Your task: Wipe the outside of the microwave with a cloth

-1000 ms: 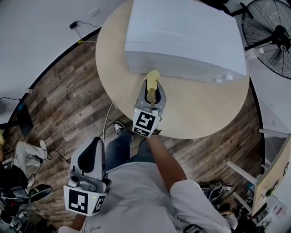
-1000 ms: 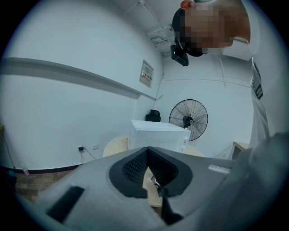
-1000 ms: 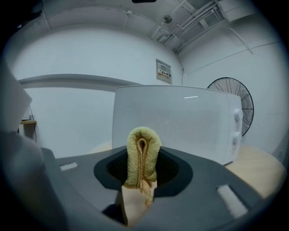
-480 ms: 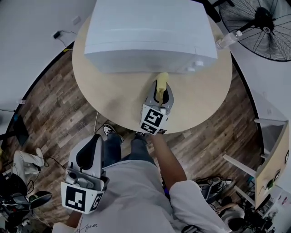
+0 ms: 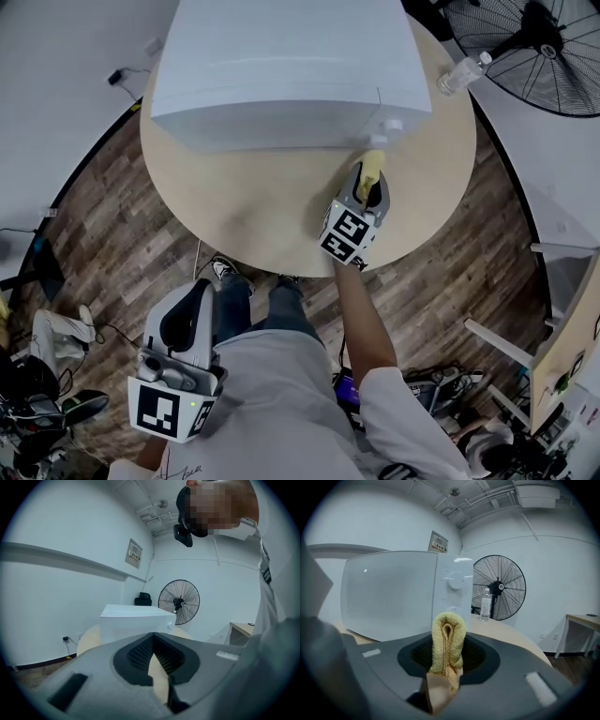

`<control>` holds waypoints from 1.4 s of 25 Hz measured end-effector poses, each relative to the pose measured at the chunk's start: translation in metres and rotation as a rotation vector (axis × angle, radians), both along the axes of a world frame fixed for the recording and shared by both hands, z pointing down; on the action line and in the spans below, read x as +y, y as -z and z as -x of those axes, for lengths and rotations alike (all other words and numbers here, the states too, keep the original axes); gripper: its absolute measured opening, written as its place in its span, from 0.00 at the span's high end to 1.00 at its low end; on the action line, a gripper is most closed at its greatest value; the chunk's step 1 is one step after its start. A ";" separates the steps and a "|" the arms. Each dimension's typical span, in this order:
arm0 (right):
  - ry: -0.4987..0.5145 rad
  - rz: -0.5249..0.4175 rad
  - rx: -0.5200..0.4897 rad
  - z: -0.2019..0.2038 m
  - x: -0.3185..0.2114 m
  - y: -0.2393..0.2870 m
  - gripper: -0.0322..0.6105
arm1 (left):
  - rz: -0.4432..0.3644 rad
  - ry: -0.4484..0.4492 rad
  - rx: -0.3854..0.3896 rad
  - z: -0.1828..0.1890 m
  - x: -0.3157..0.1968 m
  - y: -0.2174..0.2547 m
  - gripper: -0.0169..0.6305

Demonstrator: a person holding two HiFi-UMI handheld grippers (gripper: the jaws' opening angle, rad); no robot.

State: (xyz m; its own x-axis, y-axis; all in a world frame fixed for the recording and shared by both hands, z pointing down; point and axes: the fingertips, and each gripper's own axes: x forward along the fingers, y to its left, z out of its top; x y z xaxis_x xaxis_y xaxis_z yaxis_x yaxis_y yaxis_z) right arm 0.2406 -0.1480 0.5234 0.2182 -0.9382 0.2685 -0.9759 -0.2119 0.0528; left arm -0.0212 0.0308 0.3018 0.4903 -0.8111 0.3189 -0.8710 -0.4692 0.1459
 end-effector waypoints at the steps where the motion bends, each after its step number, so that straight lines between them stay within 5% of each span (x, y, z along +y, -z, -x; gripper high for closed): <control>1: -0.012 0.006 -0.004 -0.007 -0.001 -0.003 0.74 | 0.002 0.001 -0.004 -0.001 0.000 -0.001 0.99; 14: -0.069 0.036 -0.051 -0.033 -0.030 -0.028 0.74 | 0.023 0.004 -0.031 -0.010 -0.001 -0.008 0.99; 35: -0.037 0.058 -0.108 0.048 -0.033 -0.030 0.74 | 0.027 0.050 -0.012 0.039 -0.003 -0.007 0.99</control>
State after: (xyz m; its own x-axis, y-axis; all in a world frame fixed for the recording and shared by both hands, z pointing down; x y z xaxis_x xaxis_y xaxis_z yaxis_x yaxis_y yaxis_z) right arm 0.1929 -0.1805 0.5537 0.2195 -0.9122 0.3459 -0.9680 -0.2479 -0.0394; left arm -0.0601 0.0274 0.3092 0.4454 -0.8257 0.3461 -0.8950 -0.4211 0.1473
